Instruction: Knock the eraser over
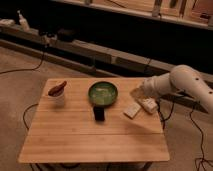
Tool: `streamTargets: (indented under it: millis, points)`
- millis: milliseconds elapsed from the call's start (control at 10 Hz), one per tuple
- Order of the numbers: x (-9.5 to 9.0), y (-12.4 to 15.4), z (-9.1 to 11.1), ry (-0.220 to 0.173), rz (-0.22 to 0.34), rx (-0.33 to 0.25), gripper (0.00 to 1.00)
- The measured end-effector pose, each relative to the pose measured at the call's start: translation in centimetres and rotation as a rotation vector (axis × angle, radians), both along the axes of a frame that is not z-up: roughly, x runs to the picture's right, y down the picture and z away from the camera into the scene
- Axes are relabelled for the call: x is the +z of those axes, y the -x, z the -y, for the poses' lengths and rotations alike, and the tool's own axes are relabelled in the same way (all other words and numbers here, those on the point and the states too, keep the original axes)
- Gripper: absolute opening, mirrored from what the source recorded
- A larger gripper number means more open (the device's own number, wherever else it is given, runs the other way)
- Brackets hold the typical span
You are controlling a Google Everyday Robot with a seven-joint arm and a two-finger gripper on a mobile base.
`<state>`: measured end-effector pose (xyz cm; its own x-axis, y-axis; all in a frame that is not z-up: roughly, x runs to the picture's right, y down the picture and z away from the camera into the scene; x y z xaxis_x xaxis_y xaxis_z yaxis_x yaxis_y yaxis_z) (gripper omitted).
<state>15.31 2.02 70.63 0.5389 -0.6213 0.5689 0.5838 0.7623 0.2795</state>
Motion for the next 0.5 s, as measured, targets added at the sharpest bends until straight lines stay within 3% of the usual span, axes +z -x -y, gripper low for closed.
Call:
streamTargets:
  millis: [400,500]
  points:
    - [0.2,0.3,0.2,-0.013,0.009,-0.003,0.00]
    - [1.8,1.9,-0.1,-0.014,0.019,-0.021,0.00]
